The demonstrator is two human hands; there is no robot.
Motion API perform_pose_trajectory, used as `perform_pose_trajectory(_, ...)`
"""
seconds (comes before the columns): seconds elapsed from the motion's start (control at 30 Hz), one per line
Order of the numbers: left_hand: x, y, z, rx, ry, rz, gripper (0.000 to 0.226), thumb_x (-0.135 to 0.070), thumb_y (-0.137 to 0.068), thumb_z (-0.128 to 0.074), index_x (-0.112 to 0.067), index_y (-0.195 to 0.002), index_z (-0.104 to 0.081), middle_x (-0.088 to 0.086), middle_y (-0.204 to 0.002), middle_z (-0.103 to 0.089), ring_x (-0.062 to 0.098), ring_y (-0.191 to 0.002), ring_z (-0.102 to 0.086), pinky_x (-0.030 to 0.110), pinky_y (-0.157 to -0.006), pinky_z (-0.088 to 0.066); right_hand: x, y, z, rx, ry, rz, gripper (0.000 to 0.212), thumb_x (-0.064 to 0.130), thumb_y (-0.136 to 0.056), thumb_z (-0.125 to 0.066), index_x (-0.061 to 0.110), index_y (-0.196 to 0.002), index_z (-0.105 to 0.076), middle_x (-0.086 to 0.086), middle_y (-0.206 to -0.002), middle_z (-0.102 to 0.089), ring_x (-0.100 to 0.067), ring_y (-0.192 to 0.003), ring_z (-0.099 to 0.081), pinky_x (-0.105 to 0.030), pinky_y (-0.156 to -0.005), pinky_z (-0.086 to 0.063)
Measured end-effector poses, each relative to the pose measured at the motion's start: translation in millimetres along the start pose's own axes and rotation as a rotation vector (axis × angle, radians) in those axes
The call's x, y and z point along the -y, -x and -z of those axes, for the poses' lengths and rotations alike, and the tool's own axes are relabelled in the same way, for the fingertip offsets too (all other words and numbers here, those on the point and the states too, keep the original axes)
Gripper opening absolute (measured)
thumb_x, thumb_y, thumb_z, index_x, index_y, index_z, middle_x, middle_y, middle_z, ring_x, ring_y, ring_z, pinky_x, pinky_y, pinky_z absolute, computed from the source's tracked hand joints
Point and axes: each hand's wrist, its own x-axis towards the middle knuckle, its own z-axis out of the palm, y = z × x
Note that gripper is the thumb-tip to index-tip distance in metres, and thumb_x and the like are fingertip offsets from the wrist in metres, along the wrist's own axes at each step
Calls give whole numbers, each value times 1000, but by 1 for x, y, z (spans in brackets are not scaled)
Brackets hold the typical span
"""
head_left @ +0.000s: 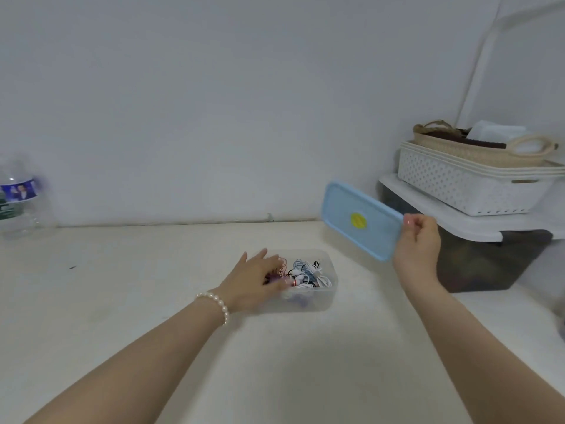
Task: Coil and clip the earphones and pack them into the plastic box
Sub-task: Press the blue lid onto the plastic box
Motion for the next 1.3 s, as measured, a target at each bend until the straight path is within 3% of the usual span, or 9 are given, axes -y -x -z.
perform_pose_trajectory(0.1,3,-1,15,-261,467,146,45,-43,-97,-32,-17,-127,-54,-1,-137,-51,13,-133,-37,27,-106,-23,4,-16,-18,-2,-125,-175,15,20,-96,-43,11,-85,-50,-7,-88,-52,-17,-81,-48,-26,-71,-39)
perform_pose_trajectory(0.17,1,-5,29,-422,756,252,42,-40,-98,-32,-14,-111,-64,2,-119,-63,17,-116,-54,28,-98,-35,2,-23,-33,77,-223,-343,25,18,-94,-47,14,-69,-48,-6,-73,-50,-18,-68,-47,-23,-56,-40)
perform_pose_trajectory(0.27,-5,-11,50,-456,1069,333,40,-42,-95,-39,-12,-92,-66,6,-89,-68,20,-77,-64,31,-76,-48,-2,-21,-56,204,-220,-542,27,13,-89,-56,11,-63,-49,-7,-67,-51,-16,-54,-47,-22,-48,-37)
perform_pose_trajectory(0.43,-5,-14,48,-367,786,389,36,-30,-79,-70,-6,-59,-51,10,-63,-51,21,-59,-50,30,-57,-41,-12,-14,-87,282,-141,-615,24,19,-81,-67,10,-64,-53,-17,-93,-66,-26,-79,-63,-42,-80,-54)
perform_pose_trajectory(0.53,1,-13,44,-411,769,532,47,-23,-83,-64,-13,-49,-34,6,-53,-40,22,-48,-39,25,-46,-34,-5,-9,-89,366,-277,-648,26,20,-82,-68,8,-64,-53,-10,-70,-61,-19,-55,-56,-27,-54,-51)
perform_pose_trajectory(0.63,5,-13,40,-413,659,620,42,-22,-88,-51,-13,-53,-29,5,-54,-35,22,-47,-35,24,-46,-30,-3,-1,-88,478,-343,-586,11,8,-82,-65,2,-90,-62,-11,-83,-63,-18,-65,-61,-29,-63,-51)
perform_pose_trajectory(0.73,4,-16,32,-345,442,627,38,-22,-92,-41,-10,-57,-33,5,-58,-41,19,-50,-39,26,-49,-34,-13,9,-87,502,-126,-448,36,0,-85,-56,1,-120,-56,-14,-114,-59,-25,-99,-57,-35,-91,-47)
perform_pose_trajectory(1.0,-6,-26,27,-168,-27,638,20,-10,-86,-38,-5,-97,-55,12,-101,-63,29,-87,-58,30,-70,-43,-22,12,-96,540,148,-350,45,-3,-87,-44,1,-131,-47,-11,-138,-48,-25,-121,-49,-26,-96,-37)
perform_pose_trajectory(1.3,-6,-33,20,-123,-83,614,21,-8,-84,-40,-5,-97,-57,12,-104,-64,28,-91,-60,28,-71,-42,-45,18,-95,607,256,-367,45,0,-91,-40,5,-135,-42,-9,-143,-42,-24,-130,-41,-31,-108,-30)
